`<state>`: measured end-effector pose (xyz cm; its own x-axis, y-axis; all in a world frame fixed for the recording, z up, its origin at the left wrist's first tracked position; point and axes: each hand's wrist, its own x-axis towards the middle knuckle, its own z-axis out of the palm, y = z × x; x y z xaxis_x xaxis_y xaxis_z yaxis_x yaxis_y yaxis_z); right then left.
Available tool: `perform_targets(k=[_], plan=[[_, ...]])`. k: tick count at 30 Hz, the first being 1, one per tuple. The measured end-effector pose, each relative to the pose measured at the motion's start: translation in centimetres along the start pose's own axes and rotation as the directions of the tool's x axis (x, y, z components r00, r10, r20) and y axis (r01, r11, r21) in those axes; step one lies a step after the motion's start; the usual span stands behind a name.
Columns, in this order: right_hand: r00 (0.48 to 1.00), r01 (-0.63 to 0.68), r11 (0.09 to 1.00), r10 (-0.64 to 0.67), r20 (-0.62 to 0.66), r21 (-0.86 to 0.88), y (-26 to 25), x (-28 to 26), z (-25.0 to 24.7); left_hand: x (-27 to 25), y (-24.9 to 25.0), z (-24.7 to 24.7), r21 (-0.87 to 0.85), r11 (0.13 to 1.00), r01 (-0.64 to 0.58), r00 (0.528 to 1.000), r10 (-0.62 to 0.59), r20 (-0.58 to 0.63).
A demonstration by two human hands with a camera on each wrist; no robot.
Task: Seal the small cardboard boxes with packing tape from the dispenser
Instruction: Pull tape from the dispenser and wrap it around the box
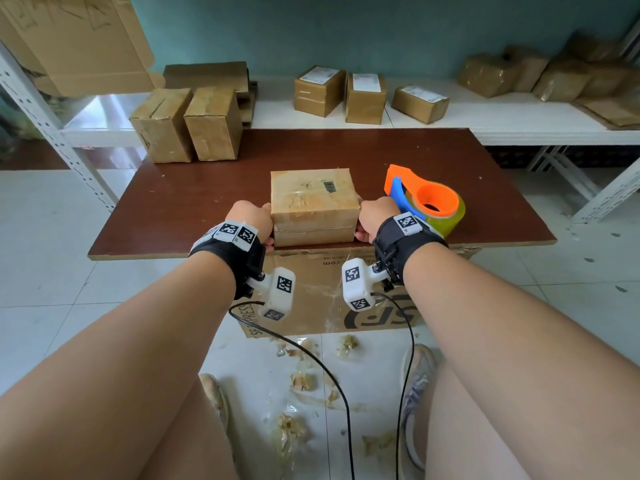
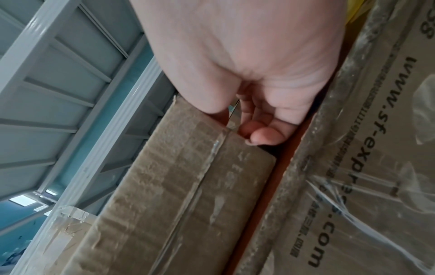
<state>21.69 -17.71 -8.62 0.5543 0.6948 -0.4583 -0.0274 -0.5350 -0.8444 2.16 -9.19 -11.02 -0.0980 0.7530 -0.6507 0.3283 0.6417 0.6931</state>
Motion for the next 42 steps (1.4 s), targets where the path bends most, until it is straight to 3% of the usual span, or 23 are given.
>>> perform_targets(k=[2,6,8,10,12,14,17,20,26,27,29,31,32,34,37,40,42], plan=[[1.000,-0.021,1.000,0.022,-0.019,0.020,-0.1,-0.5,0.0,-0.2,0.0,-0.2,-0.035,0.999,-0.041,0.999,0.041,0.001],[0.996,-0.093,0.988,0.091,0.017,0.125,-0.5,-1.6,-0.1,-2.3,0.2,-1.0,0.014,0.990,-0.138,0.981,0.139,-0.138],[0.988,-0.155,0.977,0.155,0.013,0.149,-1.2,-2.3,0.0,-3.2,0.5,-2.0,0.117,0.976,-0.181,0.951,0.204,-0.233],[0.993,-0.120,0.992,0.120,-0.017,0.046,-2.2,-2.8,-0.1,-4.0,0.7,-3.0,0.189,0.942,-0.276,0.897,0.323,-0.302],[0.999,-0.020,1.000,0.020,-0.037,0.014,-2.9,-3.2,-0.2,-4.8,0.9,-3.4,0.246,0.883,-0.399,0.850,0.458,-0.263],[0.999,0.038,0.999,-0.038,-0.017,0.020,-3.2,-3.4,-0.1,-5.3,0.8,-3.1,0.280,0.836,-0.473,0.831,0.529,-0.175],[0.995,0.060,0.997,-0.063,0.074,0.040,-3.0,-4.1,-0.3,-6.3,0.5,-1.7,0.300,0.809,-0.505,0.837,0.544,-0.057],[0.979,0.156,0.987,-0.150,0.142,-0.033,-2.2,-5.6,-0.8,-6.6,0.5,-0.8,0.302,0.793,-0.530,0.827,0.562,-0.026],[0.924,0.103,0.993,-0.074,0.376,-0.059,-1.4,-9.8,-0.8,-5.4,0.3,-0.3,0.316,0.763,-0.563,0.794,0.606,-0.049],[0.930,0.129,0.989,-0.097,0.356,-0.068,-1.5,-9.9,-1.0,-5.2,0.3,-0.4,0.312,0.756,-0.576,0.787,0.616,-0.040],[0.963,0.222,0.970,-0.202,0.178,-0.097,-2.1,-9.0,-1.6,-4.8,0.4,-0.5,0.233,0.763,-0.603,0.784,0.621,-0.005],[0.946,0.324,0.931,-0.322,0.041,-0.166,-2.7,-7.8,-2.2,-4.6,0.5,-0.5,0.149,0.769,-0.621,0.783,0.618,0.072],[0.932,0.359,0.907,-0.361,0.031,-0.219,-2.8,-7.5,-2.3,-4.6,0.4,-0.4,0.138,0.763,-0.632,0.775,0.622,0.112],[0.921,0.387,0.865,-0.382,0.082,-0.319,-2.6,-6.5,-2.3,-4.7,0.1,0.1,0.162,0.736,-0.658,0.753,0.639,0.157],[0.933,0.353,0.844,-0.287,0.218,-0.403,-1.6,-5.9,-0.7,-4.9,-0.3,0.7,0.251,0.677,-0.692,0.719,0.675,0.166],[0.893,0.450,0.754,-0.364,0.265,-0.479,0.0,-2.1,1.0,-4.9,-0.2,1.0,0.314,0.656,-0.686,0.714,0.690,0.118],[0.880,0.475,0.739,-0.386,0.279,-0.478,0.6,0.1,1.7,-4.8,-0.1,1.0,0.301,0.665,-0.683,0.716,0.691,0.097]])
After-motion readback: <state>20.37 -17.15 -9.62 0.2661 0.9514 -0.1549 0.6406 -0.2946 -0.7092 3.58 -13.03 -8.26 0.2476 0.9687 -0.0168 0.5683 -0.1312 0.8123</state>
